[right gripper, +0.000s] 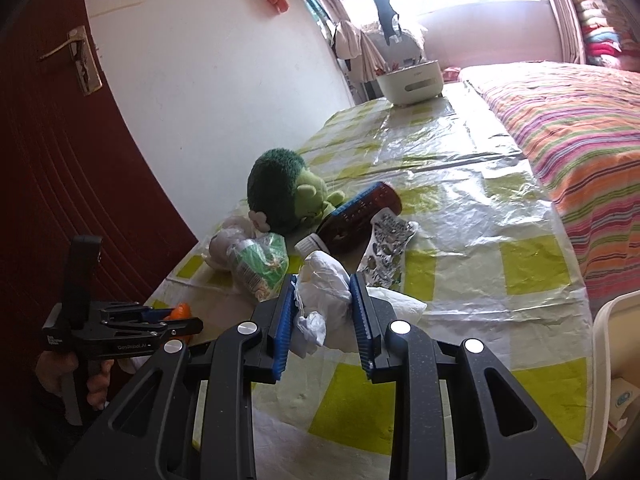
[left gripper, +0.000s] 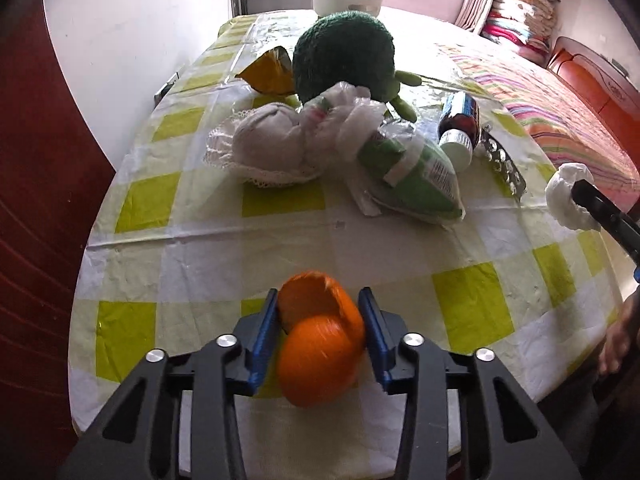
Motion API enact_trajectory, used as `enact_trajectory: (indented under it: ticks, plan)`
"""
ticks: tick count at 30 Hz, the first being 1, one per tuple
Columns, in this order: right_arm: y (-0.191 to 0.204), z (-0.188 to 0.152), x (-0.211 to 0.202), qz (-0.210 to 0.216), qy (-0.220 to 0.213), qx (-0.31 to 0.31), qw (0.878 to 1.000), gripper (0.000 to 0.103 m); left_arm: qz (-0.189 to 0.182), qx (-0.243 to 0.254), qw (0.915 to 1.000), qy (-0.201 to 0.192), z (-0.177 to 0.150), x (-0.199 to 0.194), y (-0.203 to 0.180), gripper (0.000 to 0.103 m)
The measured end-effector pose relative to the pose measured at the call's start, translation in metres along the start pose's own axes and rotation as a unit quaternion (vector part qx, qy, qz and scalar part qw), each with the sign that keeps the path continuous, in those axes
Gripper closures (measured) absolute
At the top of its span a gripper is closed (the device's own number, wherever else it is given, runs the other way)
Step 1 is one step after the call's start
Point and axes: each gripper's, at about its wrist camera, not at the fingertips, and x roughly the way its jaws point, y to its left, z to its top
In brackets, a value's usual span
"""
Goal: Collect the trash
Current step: 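Grasp the orange peel on the table with the left tool, then release the tissue into the bin with the right tool while the left tool carries the peel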
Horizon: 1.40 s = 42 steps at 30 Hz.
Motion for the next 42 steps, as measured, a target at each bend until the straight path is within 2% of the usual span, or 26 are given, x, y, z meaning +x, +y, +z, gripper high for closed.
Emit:
enact_trajectory:
  ticks: [8, 26, 33, 42]
  plan:
    - [-0.007, 0.004, -0.017, -0.006, -0.029, 0.008, 1.000, 0.076, -0.013, -0.008, 0.9995, -0.027, 0.011, -0.007, -0.010, 0.069]
    - [-0.041, 0.002, -0.061, -0.045, -0.070, 0.040, 0.996, 0.076, -0.074, 0.051, 0.9954, -0.033, 0.033, -0.006, -0.100, 0.069]
    - [-0.057, 0.001, -0.088, -0.086, -0.104, 0.051, 0.990, 0.076, -0.100, 0.072, 0.9918, -0.032, 0.038, -0.004, -0.136, 0.069]
    - [-0.080, -0.005, -0.121, -0.151, -0.147, 0.079, 0.974, 0.074, -0.136, 0.106, 0.9844, -0.033, 0.044, -0.008, -0.185, 0.069]
